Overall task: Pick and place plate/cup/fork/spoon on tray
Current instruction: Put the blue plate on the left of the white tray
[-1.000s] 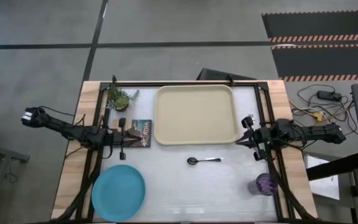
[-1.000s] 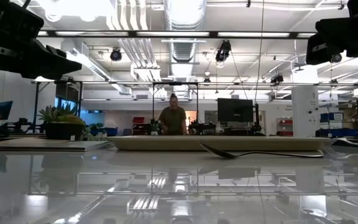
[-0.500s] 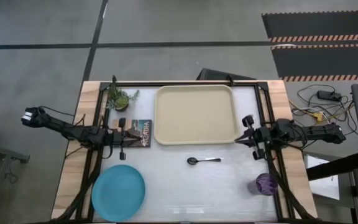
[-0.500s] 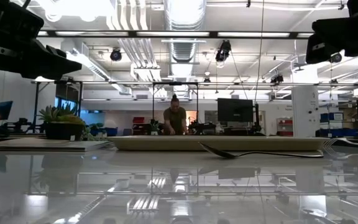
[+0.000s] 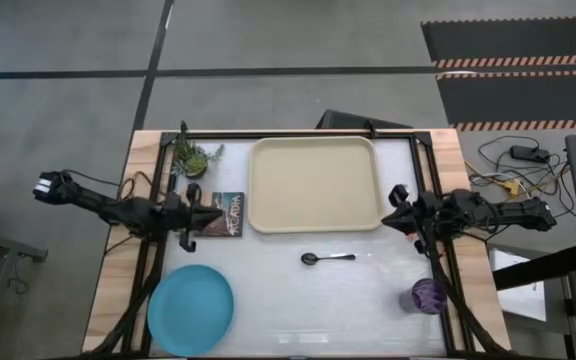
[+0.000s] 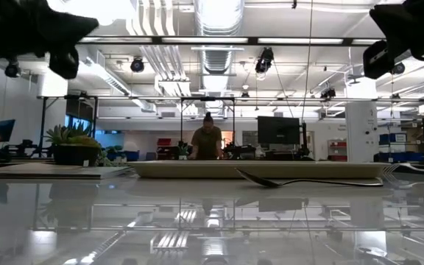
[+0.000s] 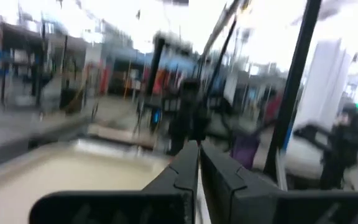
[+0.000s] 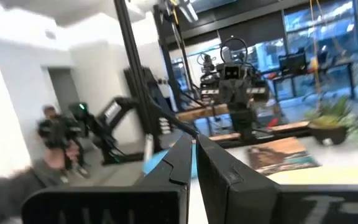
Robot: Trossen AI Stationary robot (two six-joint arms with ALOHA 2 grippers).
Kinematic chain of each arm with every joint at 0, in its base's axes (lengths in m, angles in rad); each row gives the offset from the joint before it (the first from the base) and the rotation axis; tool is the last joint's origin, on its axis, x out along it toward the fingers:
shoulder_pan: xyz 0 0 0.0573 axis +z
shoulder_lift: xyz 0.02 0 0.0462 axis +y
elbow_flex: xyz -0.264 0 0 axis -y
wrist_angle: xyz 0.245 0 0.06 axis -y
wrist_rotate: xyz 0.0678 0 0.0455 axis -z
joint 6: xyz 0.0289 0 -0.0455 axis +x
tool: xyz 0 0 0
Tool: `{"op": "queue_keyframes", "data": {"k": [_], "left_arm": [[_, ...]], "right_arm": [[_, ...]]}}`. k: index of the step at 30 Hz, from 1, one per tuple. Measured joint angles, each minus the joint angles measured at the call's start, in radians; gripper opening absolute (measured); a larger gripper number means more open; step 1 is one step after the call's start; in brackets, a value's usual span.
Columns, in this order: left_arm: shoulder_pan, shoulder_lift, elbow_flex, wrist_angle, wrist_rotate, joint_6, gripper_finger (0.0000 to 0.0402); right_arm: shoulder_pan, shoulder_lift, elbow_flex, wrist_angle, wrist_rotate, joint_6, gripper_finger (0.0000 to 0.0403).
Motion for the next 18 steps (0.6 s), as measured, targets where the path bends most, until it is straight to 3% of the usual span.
{"op": "queue_keyframes", "data": {"k": [6, 10, 18], "left_arm": [[0.0, 0.008, 0.0, 0.205, 0.001, 0.087, 0.0], [0.0, 0.029, 0.015, 0.246, -0.02, -0.205, 0.0], [-0.001, 0.176, 0.187, 0.072, -0.002, -0.469, 0.0]], "right_arm": [[0.0, 0.0, 0.0, 0.006, 0.0, 0.03, 0.0013], [0.0, 0.0, 0.0, 0.017, 0.029, 0.03, 0.0013], [0.0, 0.0, 0.0, 0.178, 0.301, -0.04, 0.0013]]}}
